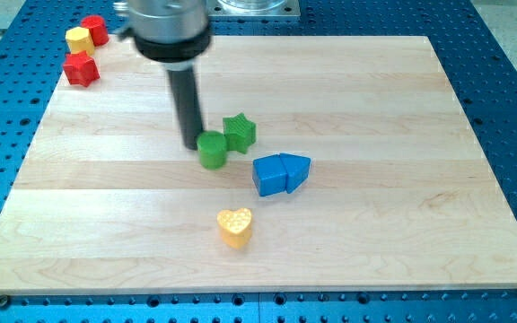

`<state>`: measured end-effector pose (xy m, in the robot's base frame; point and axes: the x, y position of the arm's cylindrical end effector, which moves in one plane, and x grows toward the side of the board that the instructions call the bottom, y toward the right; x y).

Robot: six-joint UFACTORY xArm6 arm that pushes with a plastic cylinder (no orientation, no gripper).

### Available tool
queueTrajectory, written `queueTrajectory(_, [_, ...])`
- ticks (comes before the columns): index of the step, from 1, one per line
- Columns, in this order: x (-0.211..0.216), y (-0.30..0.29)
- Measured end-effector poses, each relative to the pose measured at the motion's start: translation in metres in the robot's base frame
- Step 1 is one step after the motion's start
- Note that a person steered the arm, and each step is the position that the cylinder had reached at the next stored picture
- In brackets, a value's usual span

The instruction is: Separate blue blocks

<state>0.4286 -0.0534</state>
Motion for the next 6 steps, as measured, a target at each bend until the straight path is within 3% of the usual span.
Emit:
queueTrajectory(2, [0.008,0.112])
queueTrajectory(3, [0.004,0.131])
queueTrajectory(4, [0.08,0.191])
queueTrajectory(5, [0.088,0.175])
queueTrajectory(6, [0.063,0.109])
